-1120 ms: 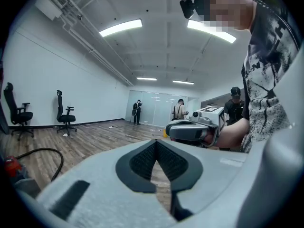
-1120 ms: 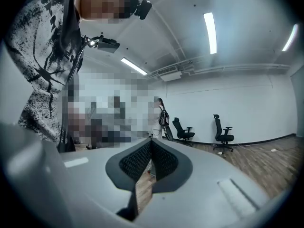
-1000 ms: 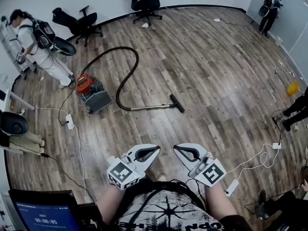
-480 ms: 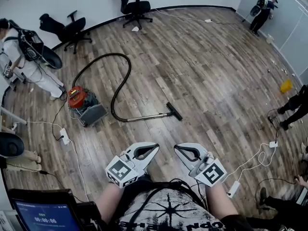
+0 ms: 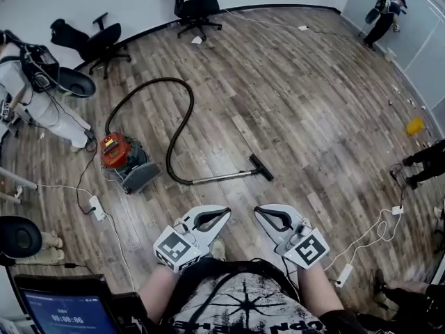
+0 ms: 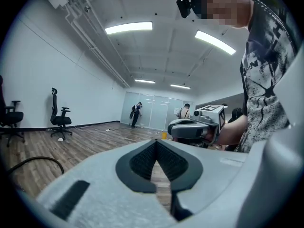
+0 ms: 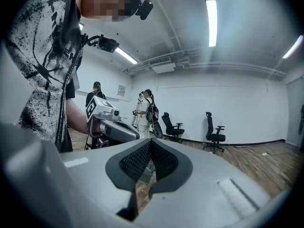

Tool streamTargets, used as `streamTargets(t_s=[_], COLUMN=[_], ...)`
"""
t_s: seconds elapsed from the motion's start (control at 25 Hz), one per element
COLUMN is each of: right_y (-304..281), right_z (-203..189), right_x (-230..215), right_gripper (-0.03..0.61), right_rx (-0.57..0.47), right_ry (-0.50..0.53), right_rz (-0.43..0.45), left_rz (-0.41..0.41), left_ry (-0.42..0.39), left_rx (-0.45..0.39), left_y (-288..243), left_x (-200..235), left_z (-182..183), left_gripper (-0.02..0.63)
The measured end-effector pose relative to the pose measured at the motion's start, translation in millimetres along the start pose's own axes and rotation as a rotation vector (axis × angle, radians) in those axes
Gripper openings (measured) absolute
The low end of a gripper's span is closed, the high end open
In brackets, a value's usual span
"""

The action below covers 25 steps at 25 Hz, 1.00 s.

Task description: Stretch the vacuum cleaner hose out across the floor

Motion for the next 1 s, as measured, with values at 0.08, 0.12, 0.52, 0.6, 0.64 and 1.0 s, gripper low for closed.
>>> streamTargets(t_s=[0.08,0.12,0.52,0.6,0.64,1.0], right_y=[-17.4,-25.7,-53.5,-52.7,-52.4,-69.9], right_z=[1.5,2.9,-2.4,-5.2,-7.6,-28.7], right_x=[-4.5,-6.7,-33.7,-43.1,-49.0,-127.4], right_gripper=[0.005,0.005,0.005,0.006,0.005,0.005], right_rx=[0.002,0.000,0.037,0.031,0.031,0.009], right_ry=[0.006,0.007,0.004,0.000,-0.002,0.006], right_rz=[-0.004,-0.008,-0.060,-0.061,-0.057,0.074], left_rz=[-0.007,-0.009,-0.065,-0.071,-0.070,0.054], left_ry=[0.004,0.003,0.006,0.016,0.017,0.037], left_rx=[-0.002,-0.003,-0.001,0.011,0.017,0.025], left_y=[4.1,6.0,-5.5,-15.2,-20.3,-74.3], left_x=[16.8,25.1,68.4,72.0,74.9,114.9], left_z=[-1.6,-1.7,1.4,1.8,2.7,13.8], left_gripper=[0.002,0.002,0.002,0.002,0.002,0.002])
Point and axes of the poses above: the fingertips, and each gripper's own axes: y backward along the fingers, x to its left, z out of its top, the point moved 3 cm from there along y, backward along the fingers, and after that the axes turned 5 degrees about x, right-handed, at the moved point
